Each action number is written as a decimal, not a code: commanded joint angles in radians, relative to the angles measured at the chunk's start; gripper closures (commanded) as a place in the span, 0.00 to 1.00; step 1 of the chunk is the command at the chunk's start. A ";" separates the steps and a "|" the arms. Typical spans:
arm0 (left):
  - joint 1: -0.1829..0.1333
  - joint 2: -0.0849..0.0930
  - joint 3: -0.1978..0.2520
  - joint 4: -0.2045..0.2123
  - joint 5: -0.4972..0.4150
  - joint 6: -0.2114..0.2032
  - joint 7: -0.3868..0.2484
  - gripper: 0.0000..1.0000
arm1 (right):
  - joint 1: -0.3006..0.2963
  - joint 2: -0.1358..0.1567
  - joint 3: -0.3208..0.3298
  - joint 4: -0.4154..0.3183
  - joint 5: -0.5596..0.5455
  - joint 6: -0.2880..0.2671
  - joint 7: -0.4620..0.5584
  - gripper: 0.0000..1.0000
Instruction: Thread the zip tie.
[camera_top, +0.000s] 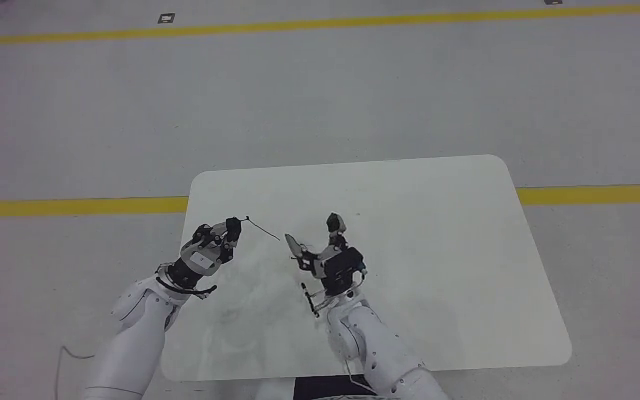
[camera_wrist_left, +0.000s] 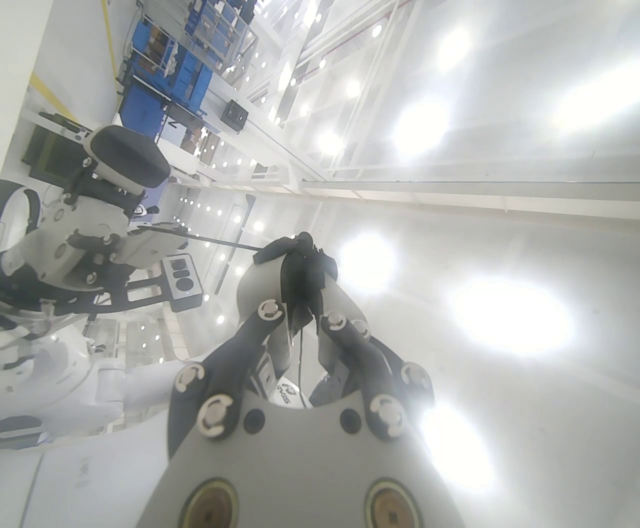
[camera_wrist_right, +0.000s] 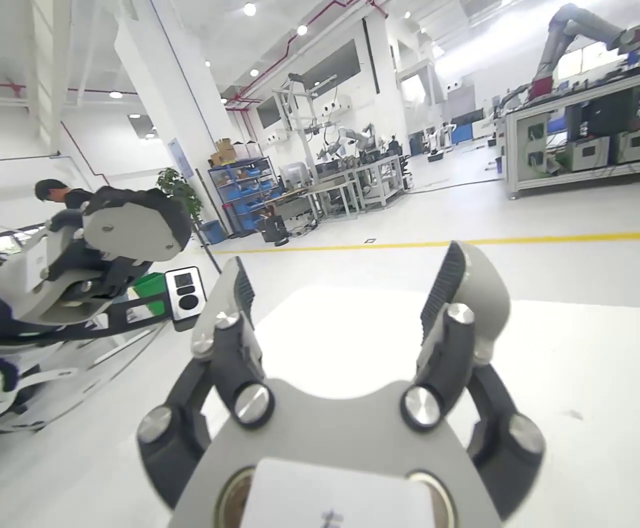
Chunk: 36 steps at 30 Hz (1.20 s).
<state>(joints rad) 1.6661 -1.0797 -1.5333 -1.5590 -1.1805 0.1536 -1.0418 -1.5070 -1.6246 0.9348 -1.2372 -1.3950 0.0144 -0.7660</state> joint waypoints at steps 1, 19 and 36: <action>0.000 0.000 0.000 0.000 0.000 0.000 0.000 1.00 | 0.000 0.000 0.000 0.000 0.000 -0.001 0.001 0.00; 0.000 0.000 0.000 0.000 0.000 0.000 0.000 1.00 | -0.011 0.076 0.240 -0.288 0.203 -0.354 0.408 0.00; 0.000 0.000 0.000 0.000 0.000 0.000 0.000 1.00 | -0.011 0.101 0.245 -0.328 0.319 -0.352 0.596 0.00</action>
<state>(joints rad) 1.6661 -1.0797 -1.5333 -1.5590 -1.1805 0.1536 -1.0418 -1.5170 -1.5240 1.1770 -1.5655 -1.0822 -0.3398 -0.1725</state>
